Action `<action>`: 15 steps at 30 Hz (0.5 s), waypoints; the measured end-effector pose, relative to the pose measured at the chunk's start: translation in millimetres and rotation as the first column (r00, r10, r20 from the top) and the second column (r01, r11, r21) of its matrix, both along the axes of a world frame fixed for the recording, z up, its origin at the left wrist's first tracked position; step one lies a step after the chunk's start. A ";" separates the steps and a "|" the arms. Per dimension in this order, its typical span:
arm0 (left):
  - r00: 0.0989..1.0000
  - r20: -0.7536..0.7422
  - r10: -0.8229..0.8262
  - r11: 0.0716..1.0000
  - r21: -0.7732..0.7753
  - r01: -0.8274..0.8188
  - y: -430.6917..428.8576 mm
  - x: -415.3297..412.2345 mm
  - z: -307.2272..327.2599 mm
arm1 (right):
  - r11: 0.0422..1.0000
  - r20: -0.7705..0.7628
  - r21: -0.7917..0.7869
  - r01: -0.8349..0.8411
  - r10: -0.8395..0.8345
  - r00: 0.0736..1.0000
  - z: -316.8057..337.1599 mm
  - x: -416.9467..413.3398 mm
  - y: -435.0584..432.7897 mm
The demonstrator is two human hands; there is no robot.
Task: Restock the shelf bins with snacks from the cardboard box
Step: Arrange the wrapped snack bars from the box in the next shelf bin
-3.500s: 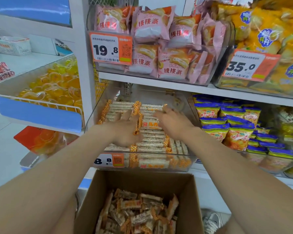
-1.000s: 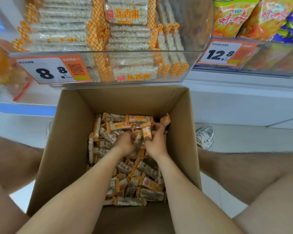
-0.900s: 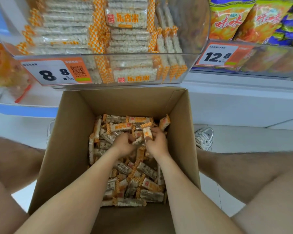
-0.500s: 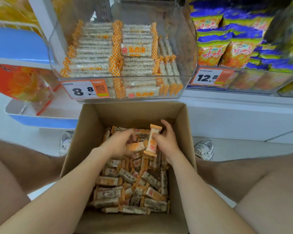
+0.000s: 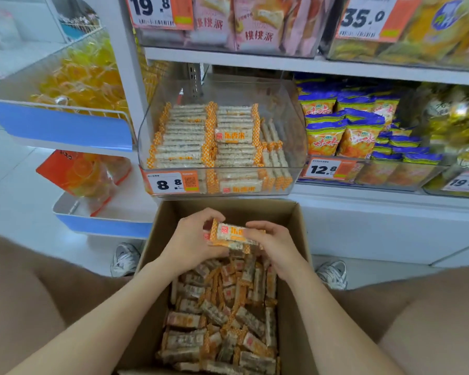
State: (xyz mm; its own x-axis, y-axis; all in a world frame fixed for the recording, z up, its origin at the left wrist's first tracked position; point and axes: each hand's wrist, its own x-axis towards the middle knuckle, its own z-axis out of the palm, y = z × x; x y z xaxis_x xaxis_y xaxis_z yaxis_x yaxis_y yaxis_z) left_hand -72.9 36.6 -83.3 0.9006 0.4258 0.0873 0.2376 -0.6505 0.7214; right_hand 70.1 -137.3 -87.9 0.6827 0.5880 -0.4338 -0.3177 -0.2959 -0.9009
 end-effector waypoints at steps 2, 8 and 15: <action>0.998 0.017 -0.067 0.996 0.056 0.066 1.1 0.5 18.8 | 0.991 -0.051 0.097 -0.094 0.099 0.994 17.6 2.3 -1.1; 0.966 0.090 -0.244 0.951 0.218 0.220 2.1 -3.5 77.8 | 0.905 -0.069 0.235 -0.354 0.378 0.923 64.9 14.2 -4.4; 0.942 0.227 -0.246 0.948 0.259 0.185 6.1 5.8 141.2 | 0.906 0.393 0.130 -0.404 0.327 0.859 134.7 9.6 12.2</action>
